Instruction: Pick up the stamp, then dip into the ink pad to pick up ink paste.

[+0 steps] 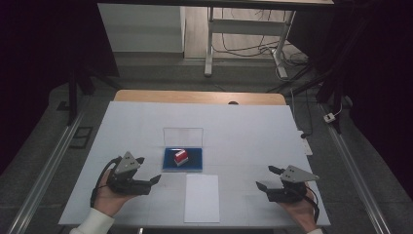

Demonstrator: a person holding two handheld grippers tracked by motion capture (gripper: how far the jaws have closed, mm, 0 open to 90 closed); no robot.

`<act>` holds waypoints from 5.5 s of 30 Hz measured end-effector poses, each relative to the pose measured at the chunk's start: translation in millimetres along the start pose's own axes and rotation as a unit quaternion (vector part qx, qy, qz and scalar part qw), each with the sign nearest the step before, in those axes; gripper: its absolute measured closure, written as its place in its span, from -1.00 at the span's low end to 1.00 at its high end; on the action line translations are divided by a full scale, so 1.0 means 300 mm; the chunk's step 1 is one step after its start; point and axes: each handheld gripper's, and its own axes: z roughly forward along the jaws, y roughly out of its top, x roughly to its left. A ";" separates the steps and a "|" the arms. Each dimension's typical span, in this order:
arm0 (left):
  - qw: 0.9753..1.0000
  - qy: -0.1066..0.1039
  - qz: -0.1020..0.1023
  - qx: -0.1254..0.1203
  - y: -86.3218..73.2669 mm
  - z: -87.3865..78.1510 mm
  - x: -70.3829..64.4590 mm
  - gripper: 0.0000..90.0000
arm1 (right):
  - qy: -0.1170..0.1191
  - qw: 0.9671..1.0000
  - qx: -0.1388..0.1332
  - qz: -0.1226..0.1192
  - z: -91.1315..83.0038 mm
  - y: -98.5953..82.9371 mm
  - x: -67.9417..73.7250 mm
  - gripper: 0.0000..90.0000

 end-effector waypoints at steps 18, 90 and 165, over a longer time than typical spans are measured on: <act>1.000 -0.026 -0.003 0.014 0.101 0.090 0.013 -0.59 | 0.002 1.000 0.003 0.000 0.009 -0.005 0.005 -0.45; 0.993 -0.036 0.027 0.106 0.217 0.368 0.021 0.53 | 0.003 1.000 0.014 0.001 0.012 -0.015 0.003 -0.40; 0.987 -0.044 0.074 0.134 0.271 0.381 0.030 0.55 | 0.004 1.000 0.019 0.005 0.004 -0.026 0.002 -0.37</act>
